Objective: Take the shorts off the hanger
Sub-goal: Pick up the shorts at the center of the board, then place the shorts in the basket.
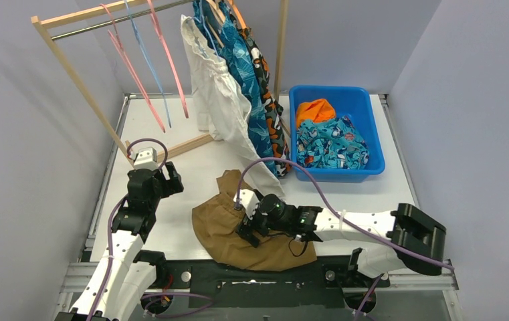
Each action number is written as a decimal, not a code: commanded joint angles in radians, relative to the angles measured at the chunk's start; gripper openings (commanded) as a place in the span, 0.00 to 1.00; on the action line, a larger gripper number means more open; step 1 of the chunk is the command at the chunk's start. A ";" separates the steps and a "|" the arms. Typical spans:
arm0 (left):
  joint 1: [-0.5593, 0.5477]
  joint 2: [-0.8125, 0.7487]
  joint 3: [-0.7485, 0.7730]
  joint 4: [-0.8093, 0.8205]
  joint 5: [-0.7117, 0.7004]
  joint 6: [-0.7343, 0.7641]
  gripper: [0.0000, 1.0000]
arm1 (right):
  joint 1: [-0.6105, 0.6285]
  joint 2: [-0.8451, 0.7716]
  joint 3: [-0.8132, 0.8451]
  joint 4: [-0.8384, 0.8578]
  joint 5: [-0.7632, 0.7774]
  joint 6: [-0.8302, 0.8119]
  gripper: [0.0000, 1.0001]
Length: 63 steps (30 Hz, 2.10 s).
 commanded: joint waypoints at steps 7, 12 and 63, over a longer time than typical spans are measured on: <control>0.002 0.008 0.006 0.038 0.003 -0.011 0.80 | 0.006 0.176 0.001 0.077 0.177 0.051 0.56; -0.008 0.073 0.011 0.037 0.001 -0.028 0.80 | 0.013 0.140 -0.011 0.113 0.142 0.138 0.33; -0.072 -0.003 0.044 0.011 -0.235 -0.051 0.78 | 0.054 -0.582 0.325 -0.602 1.198 0.270 0.00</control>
